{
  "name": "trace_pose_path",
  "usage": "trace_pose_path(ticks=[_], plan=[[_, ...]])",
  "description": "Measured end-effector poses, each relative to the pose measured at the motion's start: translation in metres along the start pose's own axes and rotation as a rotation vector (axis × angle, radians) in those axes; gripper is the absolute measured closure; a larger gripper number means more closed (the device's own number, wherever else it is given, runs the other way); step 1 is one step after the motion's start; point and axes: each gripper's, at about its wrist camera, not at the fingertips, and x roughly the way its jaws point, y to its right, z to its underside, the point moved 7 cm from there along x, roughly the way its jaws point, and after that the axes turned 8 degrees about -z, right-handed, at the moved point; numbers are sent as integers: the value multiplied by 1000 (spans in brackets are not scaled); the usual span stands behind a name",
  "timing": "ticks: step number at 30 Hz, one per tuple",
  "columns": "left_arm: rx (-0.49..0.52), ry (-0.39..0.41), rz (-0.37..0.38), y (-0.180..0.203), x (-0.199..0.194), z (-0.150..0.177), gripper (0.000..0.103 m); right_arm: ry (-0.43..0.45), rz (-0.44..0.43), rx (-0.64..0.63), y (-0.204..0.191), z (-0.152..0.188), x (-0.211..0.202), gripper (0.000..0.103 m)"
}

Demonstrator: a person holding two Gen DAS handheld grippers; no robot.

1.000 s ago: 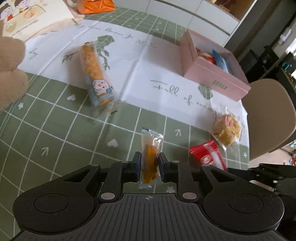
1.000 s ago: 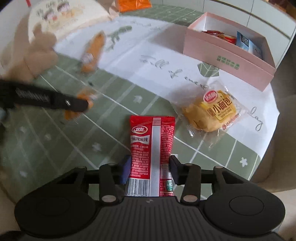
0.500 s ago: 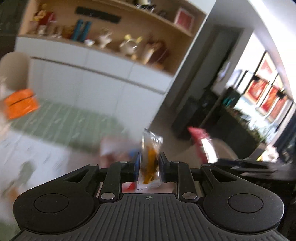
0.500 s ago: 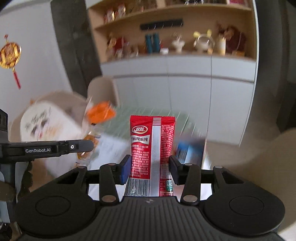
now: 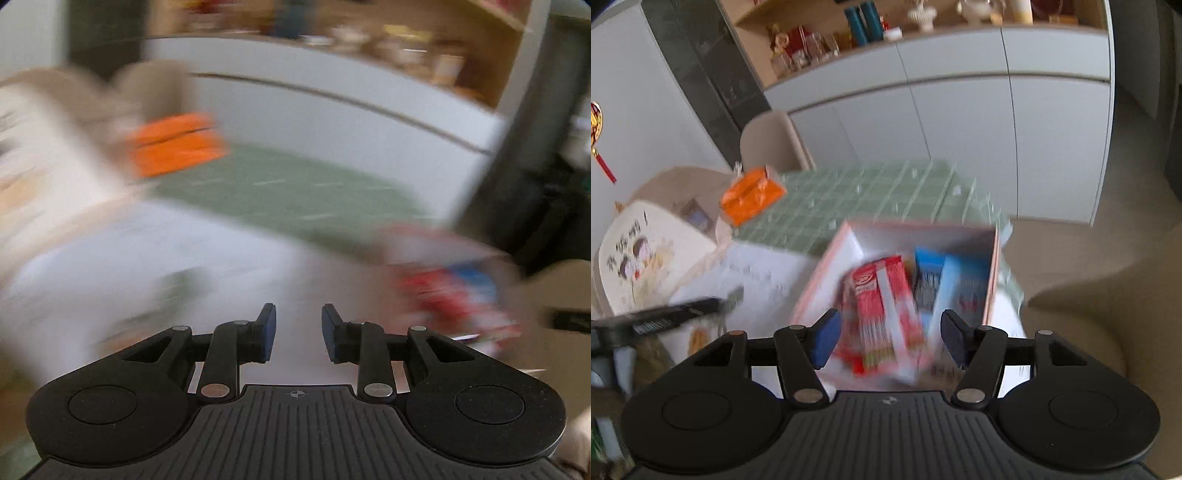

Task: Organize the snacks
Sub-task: 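Open both tools over the pink box to drop both snacks, then grasp the long bread stick with the left tool while the right tool grasps the yellow bun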

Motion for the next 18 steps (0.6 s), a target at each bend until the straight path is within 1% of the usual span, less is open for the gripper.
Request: trace_pose_path(ticks=[1, 2, 4, 5, 7, 8, 9, 10, 12, 13, 16, 18], plan=[[-56, -21, -52, -24, 2, 9, 72, -15, 3, -3, 0, 11, 2, 41], [-134, -60, -95, -52, 7, 21, 72, -34, 8, -4, -2, 24, 5, 41], [-231, -112, -128, -82, 14, 39, 72, -90, 5, -1, -8, 54, 13, 41], [-255, -125, -134, -92, 17, 46, 72, -117, 2, 3, -12, 68, 16, 41], [-260, -143, -136, -98, 25, 55, 72, -165, 7, 12, -21, 97, 20, 41], [-259, -152, -125, -98, 29, 58, 69, -182, 15, 15, -26, 110, 22, 41], [-265, -140, -98, -96, 30, 57, 63, -194, 23, 16, -30, 122, 21, 41], [-266, -138, -80, -92, 32, 56, 63, -200, 31, 17, -35, 130, 22, 41], [-244, -144, -64, -88, 36, 55, 63, -207, 47, 24, -46, 142, 22, 40], [-229, -146, -59, -90, 36, 57, 63, -207, 55, 30, -50, 147, 23, 38], [-157, -155, -56, -78, 50, 57, 62, -196, 89, 42, -60, 158, 20, 35], [-117, -159, -52, -70, 53, 61, 67, -189, 100, 45, -65, 161, 18, 34]])
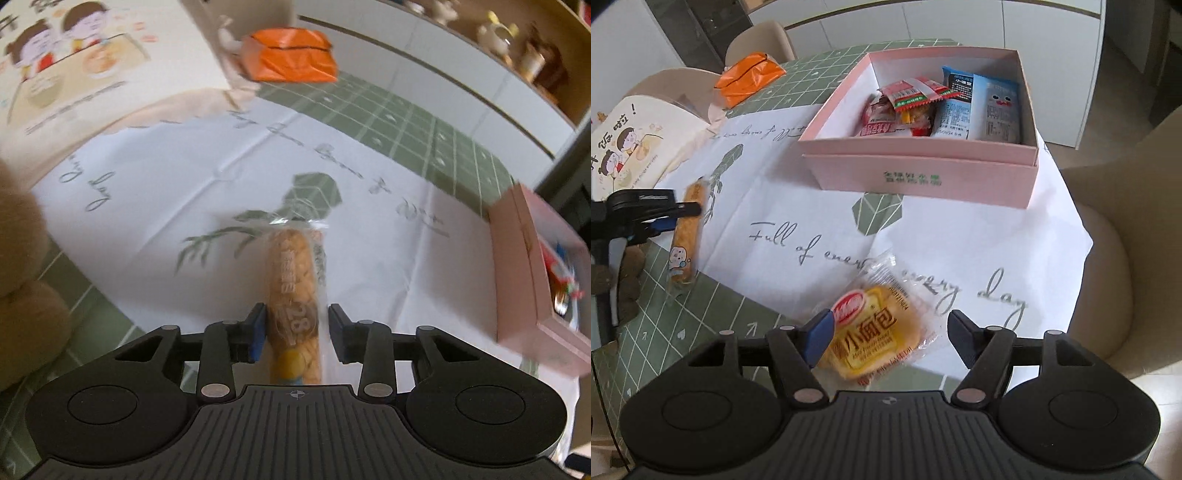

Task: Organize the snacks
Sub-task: 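Grasp the long bread stick with the left tool while the right tool grasps the yellow bun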

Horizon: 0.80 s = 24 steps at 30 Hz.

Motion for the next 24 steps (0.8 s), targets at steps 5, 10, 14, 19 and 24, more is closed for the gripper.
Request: trace_pose_path(ticks=[5, 10, 14, 19, 24], plan=[[117, -26, 73, 17, -23, 36, 70, 20, 38, -1, -6, 11, -3, 32], [198, -75, 140, 22, -57, 91, 70, 80, 121, -5, -10, 13, -5, 32], [197, -104, 162, 16, -75, 119, 70, 117, 117, 70, -12, 14, -12, 32], [194, -100, 155, 7, -81, 128, 70, 50, 51, 179, -14, 10, 7, 32], [182, -101, 158, -1, -84, 130, 69, 58, 94, 23, -38, -14, 31, 32]])
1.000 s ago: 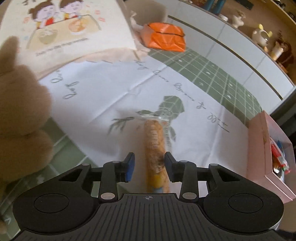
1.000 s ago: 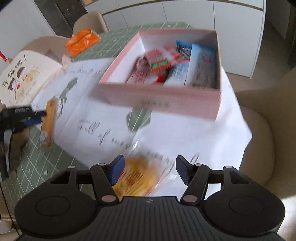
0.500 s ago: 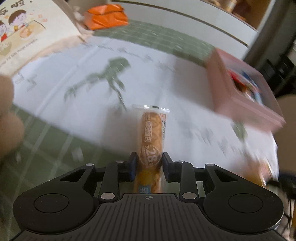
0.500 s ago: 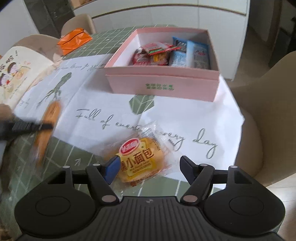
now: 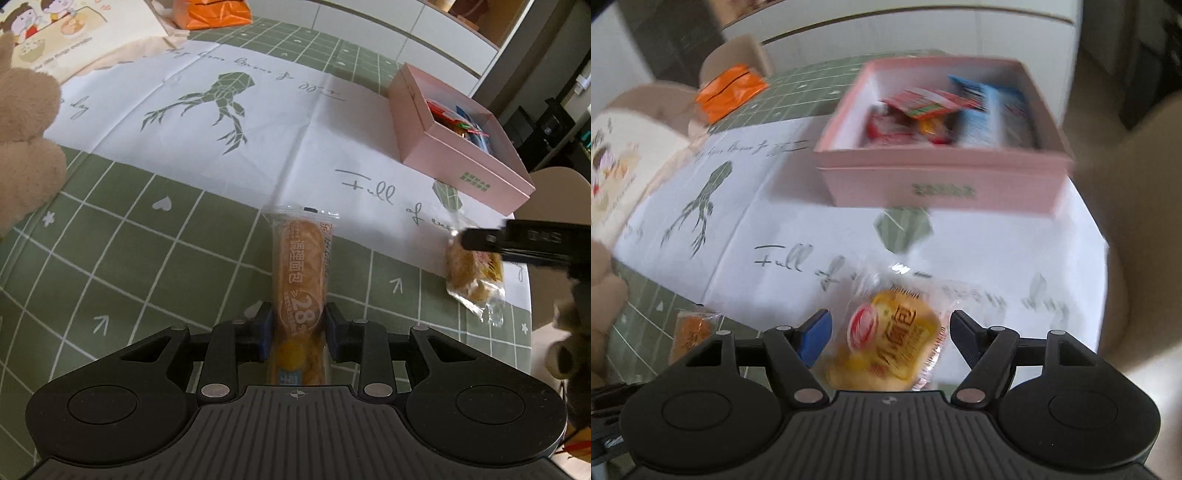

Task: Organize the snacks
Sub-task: 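Grasp the long bread stick with the left tool while the right tool grasps the yellow bun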

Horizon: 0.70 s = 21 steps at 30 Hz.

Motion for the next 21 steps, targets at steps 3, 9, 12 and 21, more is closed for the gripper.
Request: trace_pose_path(ticks=[3, 9, 12, 21], plan=[[3, 2, 2, -1, -2, 3, 69, -34, -31, -94, -22, 3, 10, 32], [11, 4, 2, 1, -3, 5, 69, -72, -56, -215, -44, 36, 1, 32], [16, 7, 1, 2, -3, 6, 69, -97, -44, -235, -41, 52, -2, 31], [35, 6, -4, 6, -6, 10, 69, -62, 1, -277, -41, 76, 2, 12]])
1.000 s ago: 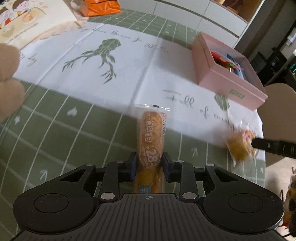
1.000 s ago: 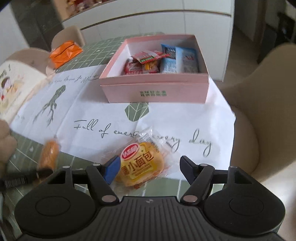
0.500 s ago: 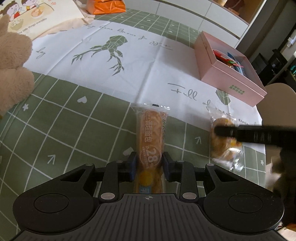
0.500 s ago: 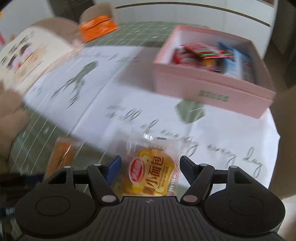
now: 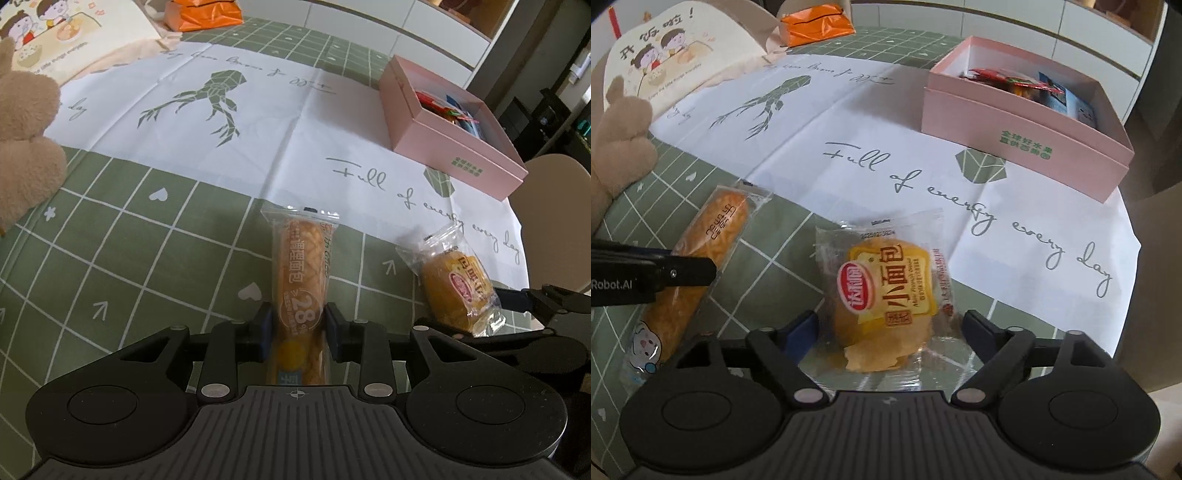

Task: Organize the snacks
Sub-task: 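Grasp the long bread stick with the left tool while the right tool grasps the yellow bun, then carry the bread stick with the left tool while the right tool carries the yellow bun to the box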

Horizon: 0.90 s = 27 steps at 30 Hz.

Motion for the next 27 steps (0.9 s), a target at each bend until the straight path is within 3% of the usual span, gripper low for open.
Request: trace_pose_path(ticks=[2, 9, 12, 13, 15, 18, 21, 23, 24, 25, 27], plan=[[1, 0, 1, 0, 0, 1, 69, -8, 2, 0, -2, 1, 4, 1], [-8, -19, 13, 0, 3, 4, 68, 17, 14, 7, -3, 3, 3, 0], [-10, -20, 16, 0, 3, 3, 68, -28, -9, -21, -3, 1, 3, 1], [-11, -21, 18, -1, 3, 3, 68, -38, -17, -17, -2, 0, 1, 9], [-11, -22, 23, -1, 4, 3, 68, 3, -18, 1, 2, -4, -10, 14], [-10, -21, 24, -1, 4, 2, 68, 58, -3, -15, 4, -12, -21, 14], [1, -19, 19, 2, 4, 2, 67, 30, -12, 19, 9, -19, -13, 14], [18, -16, 18, 3, 4, 2, 67, 8, -13, 40, 11, -20, -6, 22], [29, -15, 17, 4, 4, 2, 67, 3, -26, 42, 9, -20, -5, 40], [37, -14, 16, 5, 4, 2, 67, -5, -37, 40, 6, -20, -4, 47], [63, -12, 15, 7, 4, 2, 69, -6, -17, 17, 1, -20, -10, 49]])
